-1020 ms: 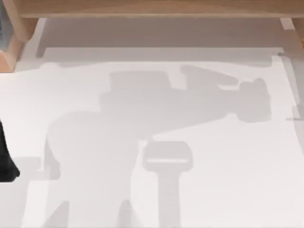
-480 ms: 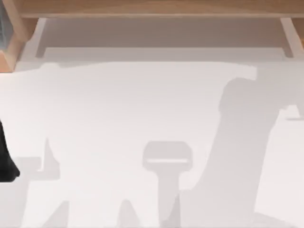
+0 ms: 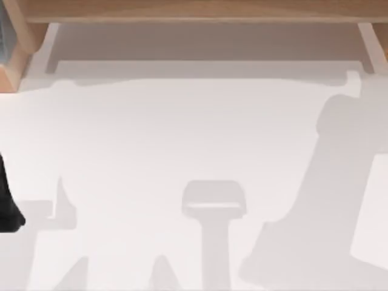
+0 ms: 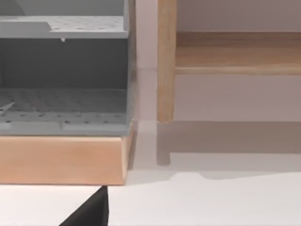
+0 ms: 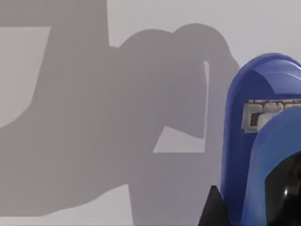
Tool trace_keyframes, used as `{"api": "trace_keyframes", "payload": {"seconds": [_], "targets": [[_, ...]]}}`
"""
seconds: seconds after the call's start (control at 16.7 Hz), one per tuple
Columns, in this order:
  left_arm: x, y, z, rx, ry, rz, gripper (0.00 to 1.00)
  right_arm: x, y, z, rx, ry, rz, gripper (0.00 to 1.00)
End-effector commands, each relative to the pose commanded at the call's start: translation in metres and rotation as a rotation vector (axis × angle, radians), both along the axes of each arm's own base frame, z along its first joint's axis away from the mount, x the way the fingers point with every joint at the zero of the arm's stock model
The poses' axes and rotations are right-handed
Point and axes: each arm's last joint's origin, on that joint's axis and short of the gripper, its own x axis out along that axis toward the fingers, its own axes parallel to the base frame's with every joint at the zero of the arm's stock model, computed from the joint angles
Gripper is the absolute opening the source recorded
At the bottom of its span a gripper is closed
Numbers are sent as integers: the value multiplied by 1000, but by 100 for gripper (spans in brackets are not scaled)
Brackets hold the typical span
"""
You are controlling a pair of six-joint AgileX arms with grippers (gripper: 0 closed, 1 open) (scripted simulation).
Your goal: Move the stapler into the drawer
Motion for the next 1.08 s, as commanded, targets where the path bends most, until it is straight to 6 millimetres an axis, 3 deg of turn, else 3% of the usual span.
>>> {"api": "trace_keyframes", "payload": {"seconds": [0.12, 0.42, 0.54, 0.72, 0.9, 1.08], "targets": [[0, 0, 0, 0, 0, 0, 100, 0, 0, 7, -2, -24, -1, 0], [0, 0, 0, 0, 0, 0, 100, -9, -3, 67, -33, -169, -43, 0], [0, 0, 0, 0, 0, 0, 100, -12, 0, 79, -54, -176, -47, 0], [0, 0, 0, 0, 0, 0, 100, -9, 6, 71, -89, -143, -21, 0], [0, 0, 0, 0, 0, 0, 100, -2, 10, 49, -88, -110, 13, 0], [0, 0, 0, 0, 0, 0, 100, -1, 1, 20, -45, -64, 2, 0]]}}
